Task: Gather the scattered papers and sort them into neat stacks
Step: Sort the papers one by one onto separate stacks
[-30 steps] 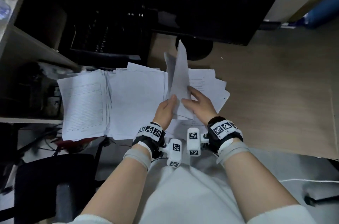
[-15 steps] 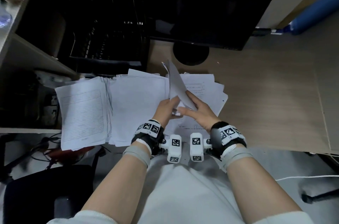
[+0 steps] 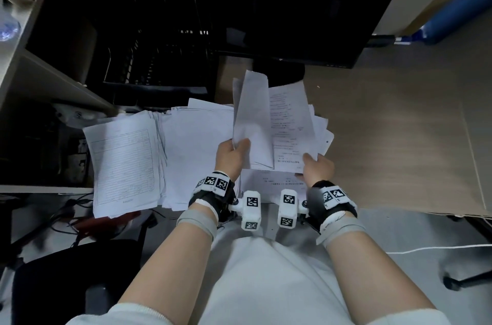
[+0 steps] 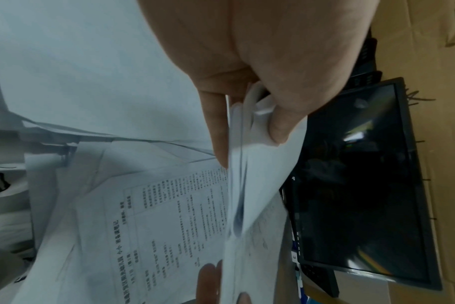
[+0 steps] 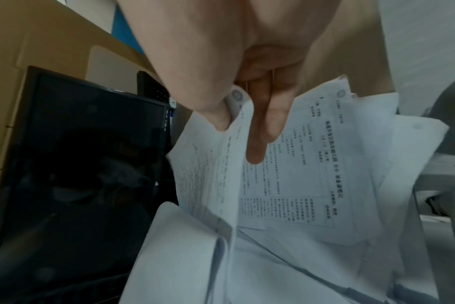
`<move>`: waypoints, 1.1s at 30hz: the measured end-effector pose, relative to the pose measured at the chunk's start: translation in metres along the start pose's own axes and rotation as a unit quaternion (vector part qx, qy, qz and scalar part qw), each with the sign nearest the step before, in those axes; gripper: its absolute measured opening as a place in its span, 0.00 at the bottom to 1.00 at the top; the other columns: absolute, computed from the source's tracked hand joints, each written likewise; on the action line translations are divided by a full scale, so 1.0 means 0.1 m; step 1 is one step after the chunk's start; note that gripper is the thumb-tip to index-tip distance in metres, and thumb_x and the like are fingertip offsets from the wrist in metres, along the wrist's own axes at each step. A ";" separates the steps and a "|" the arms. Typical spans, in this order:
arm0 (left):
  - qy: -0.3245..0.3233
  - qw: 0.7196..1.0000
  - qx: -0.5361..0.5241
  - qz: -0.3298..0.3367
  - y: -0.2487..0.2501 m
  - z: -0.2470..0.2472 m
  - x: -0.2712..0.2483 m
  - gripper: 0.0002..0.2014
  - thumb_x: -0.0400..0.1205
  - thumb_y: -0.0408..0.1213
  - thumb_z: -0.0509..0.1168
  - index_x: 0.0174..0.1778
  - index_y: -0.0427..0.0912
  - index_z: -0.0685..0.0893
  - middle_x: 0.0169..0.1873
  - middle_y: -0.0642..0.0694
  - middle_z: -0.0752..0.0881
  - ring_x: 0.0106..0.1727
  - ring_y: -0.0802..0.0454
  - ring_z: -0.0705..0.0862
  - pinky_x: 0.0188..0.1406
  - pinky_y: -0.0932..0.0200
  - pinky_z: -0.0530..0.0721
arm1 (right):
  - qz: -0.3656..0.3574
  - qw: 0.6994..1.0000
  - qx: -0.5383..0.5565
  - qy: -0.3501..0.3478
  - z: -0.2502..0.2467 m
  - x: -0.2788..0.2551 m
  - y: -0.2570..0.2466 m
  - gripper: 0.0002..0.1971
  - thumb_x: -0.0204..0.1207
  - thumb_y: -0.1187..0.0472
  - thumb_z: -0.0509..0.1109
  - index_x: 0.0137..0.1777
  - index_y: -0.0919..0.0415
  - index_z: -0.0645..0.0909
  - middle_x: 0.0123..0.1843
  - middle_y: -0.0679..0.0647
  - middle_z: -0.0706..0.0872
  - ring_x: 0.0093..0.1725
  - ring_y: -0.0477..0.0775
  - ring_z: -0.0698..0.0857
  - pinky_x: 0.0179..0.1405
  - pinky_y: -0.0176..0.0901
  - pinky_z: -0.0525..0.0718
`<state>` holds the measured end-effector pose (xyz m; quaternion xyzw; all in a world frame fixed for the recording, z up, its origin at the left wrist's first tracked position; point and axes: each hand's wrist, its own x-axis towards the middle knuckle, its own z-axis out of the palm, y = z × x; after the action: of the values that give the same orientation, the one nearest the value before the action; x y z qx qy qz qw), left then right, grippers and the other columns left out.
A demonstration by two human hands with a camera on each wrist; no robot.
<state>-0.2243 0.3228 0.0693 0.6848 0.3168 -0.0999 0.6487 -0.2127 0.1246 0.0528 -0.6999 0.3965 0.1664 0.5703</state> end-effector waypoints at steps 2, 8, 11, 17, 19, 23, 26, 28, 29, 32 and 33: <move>0.028 1.000 0.008 -0.002 -0.05 -0.03 0.01 0.12 0.76 0.46 0.66 0.40 0.39 0.84 0.36 0.42 0.83 0.37 0.47 0.81 0.43 0.50 0.80 | 0.033 0.999 -0.007 0.028 -0.04 0.13 0.16 0.07 0.77 0.56 0.66 0.40 0.52 0.83 0.44 0.52 0.89 0.42 0.59 0.89 0.45 0.61 0.91; 0.064 0.996 0.055 0.000 -0.19 -0.11 0.07 0.25 0.72 0.52 0.68 0.45 0.28 0.85 0.38 0.37 0.88 0.39 0.45 0.84 0.50 0.34 0.87 | 0.078 0.991 -0.110 -0.019 -0.09 0.20 0.40 0.29 0.76 0.51 0.62 0.76 0.62 0.71 0.71 0.61 0.81 0.65 0.66 0.83 0.62 0.50 0.83; 0.056 0.995 0.087 0.004 -0.24 -0.05 0.04 0.23 0.71 0.53 0.71 0.44 0.32 0.88 0.41 0.36 0.92 0.43 0.40 0.90 0.51 0.34 0.89 | 0.040 0.990 -0.137 0.004 0.01 0.03 0.32 0.41 0.78 0.55 0.71 0.86 0.58 0.54 0.81 0.56 0.69 0.77 0.62 0.72 0.70 0.48 0.73; 0.023 0.987 0.156 0.022 -0.18 0.13 0.00 0.13 0.73 0.47 0.78 0.41 0.39 0.92 0.40 0.41 0.93 0.44 0.41 0.92 0.49 0.41 0.90 | -0.142 0.976 -0.059 -0.153 0.06 -0.11 -0.01 0.37 0.74 0.60 0.78 0.82 0.48 0.67 0.81 0.45 0.71 0.80 0.47 0.68 0.78 0.49 0.70; 0.013 0.988 0.150 0.022 -0.15 0.20 0.00 0.12 0.72 0.46 0.80 0.41 0.41 0.93 0.37 0.43 0.93 0.42 0.44 0.93 0.47 0.43 0.91 | -0.166 0.949 -0.065 -0.260 0.08 -0.19 -0.17 0.40 0.74 0.61 0.79 0.83 0.45 0.66 0.81 0.43 0.71 0.80 0.44 0.69 0.78 0.48 0.70; -0.038 0.998 0.054 0.003 0.04 0.31 -0.08 0.09 0.81 0.42 0.75 0.39 0.41 0.90 0.30 0.49 0.91 0.37 0.44 0.90 0.38 0.50 0.90 | -0.199 0.916 -0.138 -0.321 0.07 -0.23 -0.24 0.52 0.69 0.58 0.83 0.87 0.44 0.54 0.86 0.40 0.59 0.83 0.41 0.61 0.84 0.47 0.62; -0.052 0.998 -0.017 -0.035 0.17 0.33 -0.13 0.23 0.90 0.54 0.59 0.43 0.41 0.89 0.29 0.52 0.90 0.35 0.51 0.90 0.32 0.60 0.85 | -0.199 0.910 -0.131 -0.338 0.05 -0.25 -0.25 0.51 0.69 0.55 0.83 0.87 0.48 0.55 0.85 0.42 0.63 0.81 0.40 0.65 0.83 0.44 0.63; -0.064 0.997 -0.031 -0.040 0.19 0.31 -0.15 0.29 0.91 0.58 0.49 0.45 0.45 0.91 0.35 0.51 0.93 0.38 0.56 0.92 0.35 0.62 0.87 | -0.200 0.908 -0.112 -0.351 0.05 -0.27 -0.26 0.48 0.71 0.52 0.81 0.87 0.47 0.56 0.84 0.40 0.65 0.81 0.38 0.65 0.81 0.39 0.64; -0.073 0.996 -0.030 -0.038 0.20 0.30 -0.15 0.29 0.91 0.58 0.49 0.46 0.46 0.92 0.38 0.50 0.94 0.41 0.56 0.92 0.38 0.61 0.88 | -0.197 0.908 -0.105 -0.354 0.06 -0.28 -0.26 0.47 0.73 0.51 0.80 0.87 0.47 0.57 0.84 0.39 0.65 0.81 0.37 0.65 0.79 0.36 0.64; -0.091 0.995 -0.018 -0.031 0.22 0.27 -0.15 0.25 0.88 0.58 0.58 0.49 0.42 0.92 0.40 0.49 0.94 0.44 0.52 0.90 0.43 0.58 0.88 | -0.182 0.913 -0.074 -0.359 0.08 -0.33 -0.31 0.39 0.78 0.50 0.74 0.86 0.46 0.60 0.82 0.38 0.68 0.74 0.31 0.71 0.64 0.21 0.72; -0.095 0.995 -0.017 -0.030 0.24 0.26 -0.15 0.23 0.87 0.58 0.62 0.49 0.41 0.93 0.39 0.50 0.93 0.44 0.51 0.89 0.44 0.57 0.87 | -0.181 0.915 -0.070 -0.355 0.09 -0.33 -0.32 0.36 0.79 0.47 0.72 0.85 0.45 0.61 0.81 0.38 0.68 0.73 0.31 0.71 0.63 0.21 0.72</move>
<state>-0.2155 0.2940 0.0936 0.6509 0.2760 -0.1782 0.6843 -0.2078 0.1461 0.0946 -0.6925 0.0224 0.3252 0.6436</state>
